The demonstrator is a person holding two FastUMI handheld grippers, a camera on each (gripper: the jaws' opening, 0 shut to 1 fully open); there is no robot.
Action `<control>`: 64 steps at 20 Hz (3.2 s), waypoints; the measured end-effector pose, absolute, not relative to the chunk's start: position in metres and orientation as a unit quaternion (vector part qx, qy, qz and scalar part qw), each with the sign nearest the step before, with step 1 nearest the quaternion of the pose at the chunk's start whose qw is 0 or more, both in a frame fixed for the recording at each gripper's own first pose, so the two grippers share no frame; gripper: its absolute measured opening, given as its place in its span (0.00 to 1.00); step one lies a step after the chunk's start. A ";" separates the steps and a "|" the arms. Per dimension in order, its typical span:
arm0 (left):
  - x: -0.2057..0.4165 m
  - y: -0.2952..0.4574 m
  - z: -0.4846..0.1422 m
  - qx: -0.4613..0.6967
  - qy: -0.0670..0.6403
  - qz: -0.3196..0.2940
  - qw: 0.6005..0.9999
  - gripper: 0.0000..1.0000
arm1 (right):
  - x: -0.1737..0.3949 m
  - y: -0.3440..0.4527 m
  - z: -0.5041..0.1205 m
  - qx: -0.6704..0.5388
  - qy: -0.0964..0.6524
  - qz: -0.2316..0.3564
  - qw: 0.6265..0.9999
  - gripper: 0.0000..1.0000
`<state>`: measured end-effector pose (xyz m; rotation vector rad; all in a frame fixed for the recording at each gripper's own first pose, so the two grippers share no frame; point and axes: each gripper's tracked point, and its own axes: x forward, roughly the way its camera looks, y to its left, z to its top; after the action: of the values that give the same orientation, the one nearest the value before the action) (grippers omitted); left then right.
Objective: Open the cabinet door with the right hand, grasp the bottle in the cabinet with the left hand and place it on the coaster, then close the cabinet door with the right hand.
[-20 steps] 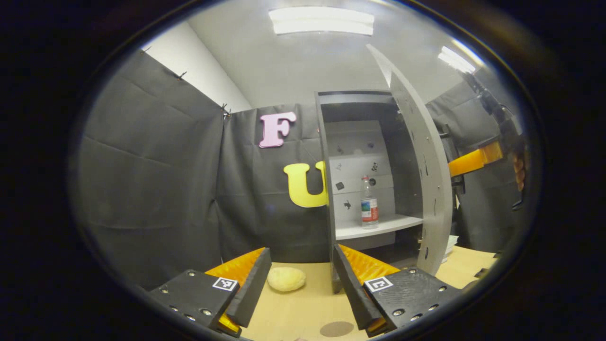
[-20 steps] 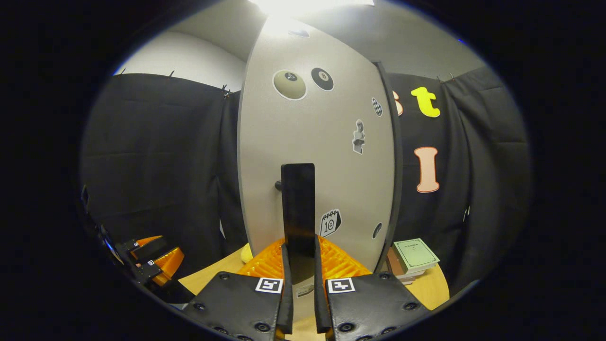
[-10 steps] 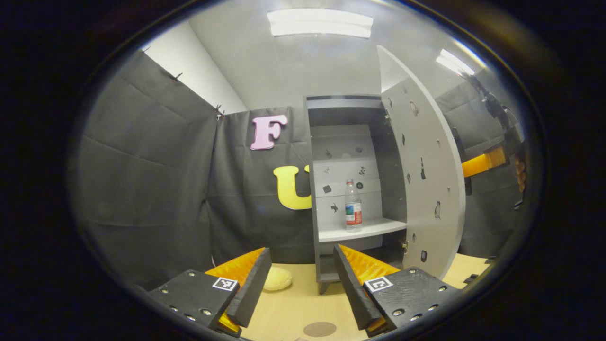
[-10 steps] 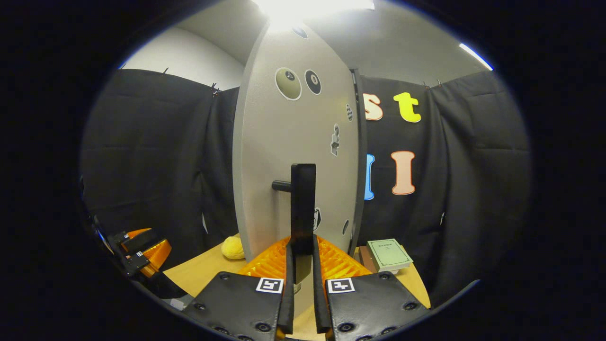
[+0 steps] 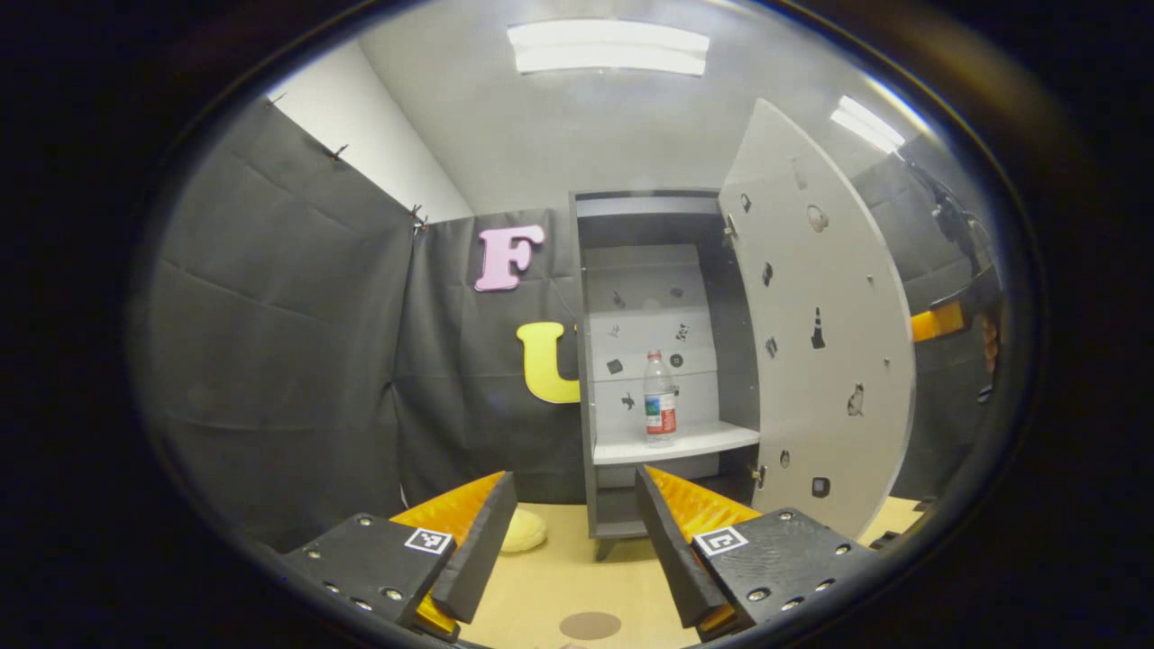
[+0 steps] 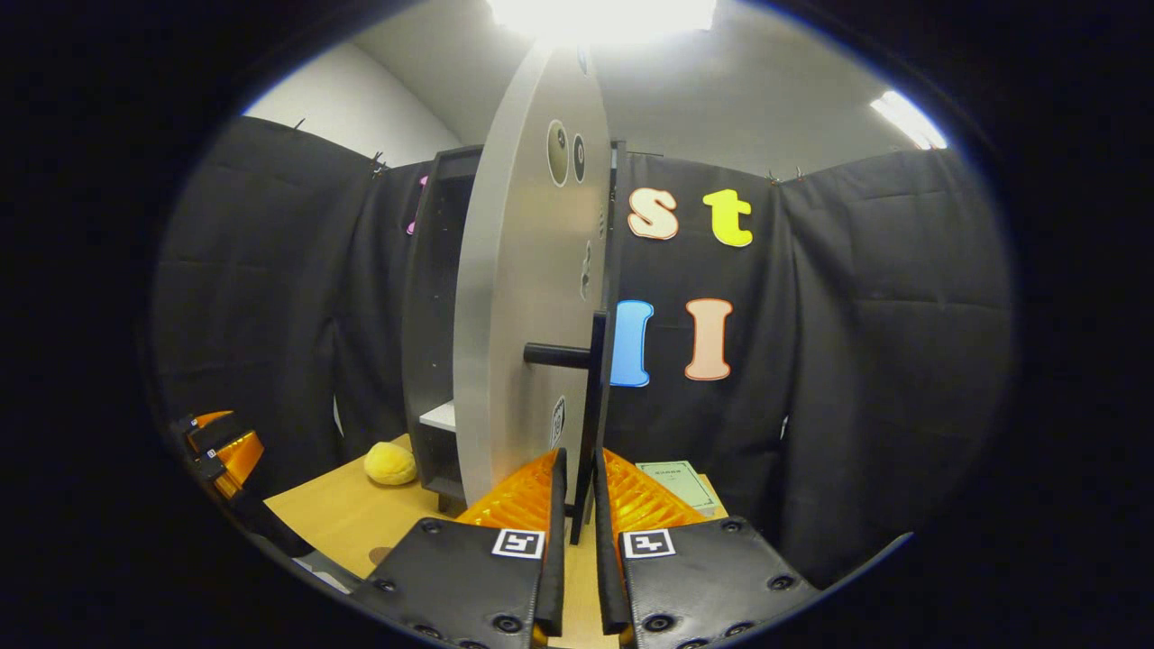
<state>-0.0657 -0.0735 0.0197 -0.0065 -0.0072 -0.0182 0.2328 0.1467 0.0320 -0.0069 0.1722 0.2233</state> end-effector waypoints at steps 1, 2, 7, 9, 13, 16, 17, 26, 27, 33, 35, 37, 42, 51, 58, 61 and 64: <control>-0.063 -0.077 0.022 -0.004 -0.004 -0.010 1.000 0.84 | 0.234 0.138 0.031 -0.001 0.085 0.100 0.991 0.14; -0.062 -0.080 0.025 -0.005 -0.005 -0.012 1.000 0.81 | 0.233 0.131 0.033 0.007 0.083 0.094 0.992 0.13; -0.036 -0.102 0.041 -0.007 0.000 -0.036 0.999 0.79 | 0.223 0.111 0.032 0.088 0.080 0.122 0.985 0.32; -0.019 -0.111 0.048 -0.007 0.004 -0.049 0.999 0.80 | 0.220 0.086 0.030 0.074 0.074 0.092 0.990 0.48; 0.027 -0.131 0.059 -0.006 0.005 -0.076 0.997 0.79 | 0.224 0.050 0.021 0.060 0.065 0.043 0.995 0.79; 0.068 -0.149 0.064 -0.007 0.001 -0.099 0.995 0.80 | 0.226 0.019 0.010 0.048 0.071 -0.007 0.996 0.97; 0.082 -0.156 0.066 -0.012 0.001 -0.107 0.994 0.80 | 0.228 0.013 0.006 0.050 0.074 -0.019 0.996 0.97; 0.200 -0.197 0.070 -0.040 0.007 -0.154 0.987 0.82 | 0.251 -0.011 -0.011 0.024 0.083 -0.084 0.993 0.98; 0.209 -0.200 0.068 -0.039 0.008 -0.157 0.987 0.80 | 0.253 -0.016 -0.012 0.020 0.083 -0.094 0.992 0.99; 0.266 -0.224 0.045 -0.047 0.027 -0.185 0.981 0.79 | 0.259 -0.025 -0.018 0.025 0.088 -0.128 0.988 0.99; 0.284 -0.228 0.040 -0.046 0.027 -0.188 0.981 0.81 | 0.258 -0.027 -0.019 0.023 0.092 -0.138 0.986 0.99; 0.300 -0.234 0.031 -0.054 0.031 -0.192 0.979 0.79 | 0.257 -0.031 -0.021 0.017 0.098 -0.148 0.984 0.99; 0.333 -0.240 0.008 -0.057 0.046 -0.198 0.977 0.79 | 0.277 -0.032 -0.030 0.015 0.104 -0.175 0.979 0.99; 0.377 -0.253 -0.033 -0.038 0.075 -0.202 0.976 0.81 | 0.292 -0.025 -0.039 0.009 0.114 -0.188 0.976 0.99; 0.378 -0.253 -0.038 -0.062 0.076 -0.209 0.973 0.74 | 0.297 -0.017 -0.037 0.005 0.110 -0.182 0.977 0.99; 0.370 -0.242 -0.027 -0.077 0.065 -0.200 0.975 0.76 | 0.294 -0.019 -0.034 -0.003 0.106 -0.177 0.979 0.99; 0.350 -0.231 -0.010 -0.085 0.051 -0.198 0.975 0.74 | 0.290 -0.020 -0.032 0.005 0.104 -0.167 0.980 0.99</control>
<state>0.3497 -0.2307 -0.0100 -0.1722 0.1027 -0.3989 0.2905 -0.0197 -0.0324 0.0109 0.2090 -0.3358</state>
